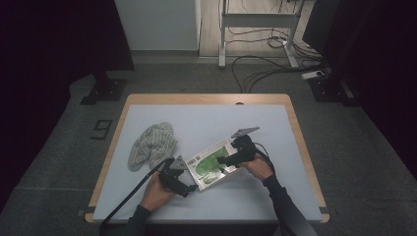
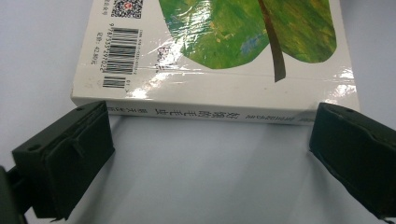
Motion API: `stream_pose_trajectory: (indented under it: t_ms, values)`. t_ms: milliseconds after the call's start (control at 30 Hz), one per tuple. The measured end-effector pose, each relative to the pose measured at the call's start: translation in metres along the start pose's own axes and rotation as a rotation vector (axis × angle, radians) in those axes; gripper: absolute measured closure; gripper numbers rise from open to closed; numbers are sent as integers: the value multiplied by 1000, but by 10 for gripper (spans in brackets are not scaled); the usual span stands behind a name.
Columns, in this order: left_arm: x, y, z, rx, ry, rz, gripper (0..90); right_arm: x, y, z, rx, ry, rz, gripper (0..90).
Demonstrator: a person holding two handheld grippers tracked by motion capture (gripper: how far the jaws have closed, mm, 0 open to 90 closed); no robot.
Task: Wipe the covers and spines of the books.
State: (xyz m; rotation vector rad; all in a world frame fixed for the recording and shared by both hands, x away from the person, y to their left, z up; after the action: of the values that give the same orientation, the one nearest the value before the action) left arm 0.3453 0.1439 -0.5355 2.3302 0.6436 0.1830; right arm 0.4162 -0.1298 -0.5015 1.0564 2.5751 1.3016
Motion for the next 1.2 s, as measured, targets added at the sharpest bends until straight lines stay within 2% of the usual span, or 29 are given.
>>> stream_pose_trajectory:
  t_ms: [333, 700, 967, 1033, 1133, 1200]
  values:
    - [0, 0, 0, 0, 0, 0, 0, 3, -6, -3, 1, -2, 2, 0]
    - [0, 0, 0, 0, 0, 0, 0, 3, -14, -9, -25, 24, 49, 0]
    - [0, 0, 0, 0, 0, 1, 0, 7, -16, -15, -23, 28, 36, 0]
    - [0, 0, 0, 1, 1, 0, 0, 8, -17, -16, -11, 80, 41, 7]
    - [0, 0, 0, 1, 0, 0, 0, 11, -17, -16, 0, 57, 15, 21]
    - [0, 0, 0, 1, 0, 1, 0, 9, -16, -16, 12, 58, 5, 38]
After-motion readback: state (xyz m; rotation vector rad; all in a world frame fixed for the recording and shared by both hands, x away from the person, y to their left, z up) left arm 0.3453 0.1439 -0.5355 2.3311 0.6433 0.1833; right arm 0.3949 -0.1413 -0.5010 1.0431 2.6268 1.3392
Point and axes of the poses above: each handheld gripper's, and its own axes: z roughly forward along the jaws, y roughly out of its top, x roughly to its left, the point moved 1 cm from there along z, roughly forward along the jaws
